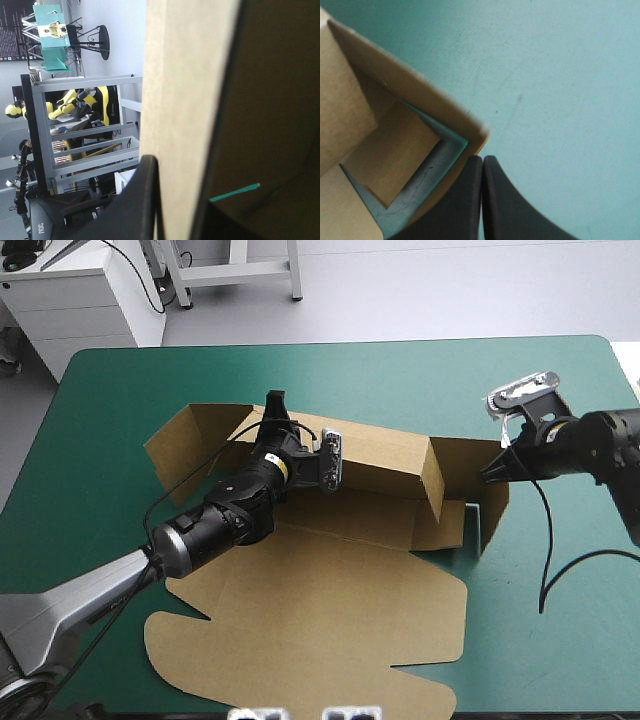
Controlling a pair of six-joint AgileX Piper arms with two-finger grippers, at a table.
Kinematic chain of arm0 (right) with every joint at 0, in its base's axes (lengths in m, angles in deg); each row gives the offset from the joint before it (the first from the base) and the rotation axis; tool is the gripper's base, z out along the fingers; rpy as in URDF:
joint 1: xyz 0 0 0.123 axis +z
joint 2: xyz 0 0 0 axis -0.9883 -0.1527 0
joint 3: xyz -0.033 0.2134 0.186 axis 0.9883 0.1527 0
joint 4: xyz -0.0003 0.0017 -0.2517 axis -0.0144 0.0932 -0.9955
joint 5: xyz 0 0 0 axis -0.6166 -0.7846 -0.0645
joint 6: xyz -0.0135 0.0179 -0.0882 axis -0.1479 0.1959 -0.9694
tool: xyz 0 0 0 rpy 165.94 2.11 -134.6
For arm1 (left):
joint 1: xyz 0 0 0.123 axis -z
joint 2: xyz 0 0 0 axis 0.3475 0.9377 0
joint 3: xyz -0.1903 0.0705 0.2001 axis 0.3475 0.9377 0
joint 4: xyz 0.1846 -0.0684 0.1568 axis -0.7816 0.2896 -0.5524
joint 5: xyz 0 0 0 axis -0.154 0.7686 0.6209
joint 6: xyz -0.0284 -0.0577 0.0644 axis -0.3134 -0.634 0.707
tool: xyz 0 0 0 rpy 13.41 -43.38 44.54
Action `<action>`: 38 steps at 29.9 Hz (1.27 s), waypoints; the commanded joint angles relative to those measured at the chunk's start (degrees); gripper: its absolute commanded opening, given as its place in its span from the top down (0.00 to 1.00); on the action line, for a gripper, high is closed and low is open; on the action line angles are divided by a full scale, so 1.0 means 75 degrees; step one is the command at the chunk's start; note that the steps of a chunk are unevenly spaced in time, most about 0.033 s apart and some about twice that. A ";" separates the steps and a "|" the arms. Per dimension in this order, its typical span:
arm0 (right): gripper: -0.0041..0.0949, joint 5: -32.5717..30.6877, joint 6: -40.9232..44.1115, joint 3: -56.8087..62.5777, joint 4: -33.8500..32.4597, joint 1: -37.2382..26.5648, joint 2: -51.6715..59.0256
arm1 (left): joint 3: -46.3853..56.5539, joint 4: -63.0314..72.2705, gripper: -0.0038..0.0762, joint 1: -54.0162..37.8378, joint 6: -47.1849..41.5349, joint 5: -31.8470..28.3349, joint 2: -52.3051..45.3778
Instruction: Fold the box
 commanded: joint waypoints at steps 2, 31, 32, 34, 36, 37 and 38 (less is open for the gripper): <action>0.97 -0.0020 0.0034 -0.1200 0.0005 0.0019 -0.0463 | -0.0060 0.0413 0.96 0.0008 -0.0087 0.0121 -0.0116; 0.97 -0.0132 -0.2529 0.1187 0.3937 -0.1455 -0.0907 | -0.0060 0.0398 0.96 0.0008 -0.0009 0.0120 -0.0116; 0.97 -0.0108 -0.2544 0.1325 0.3873 -0.1458 -0.0868 | -0.0060 0.0415 0.96 0.0008 -0.0009 0.0120 -0.0116; 0.97 -0.0082 -0.2544 0.1533 0.3665 -0.1458 -0.0775 | -0.0060 0.0415 0.96 0.0008 -0.0009 0.0120 -0.0116; 0.97 0.0078 -0.2544 0.1706 0.3620 -0.1558 -0.0678 | -0.0060 0.0415 0.96 0.0008 -0.0009 0.0120 -0.0116; 0.97 0.0130 -0.2544 0.1748 0.3620 -0.1647 -0.0669 | -0.0060 0.0415 0.96 0.0008 -0.0009 0.0120 -0.0116; 0.97 0.0160 -0.2544 0.1766 0.3620 -0.1767 -0.0650 | -0.0060 0.0415 0.96 0.0008 -0.0009 0.0120 -0.0116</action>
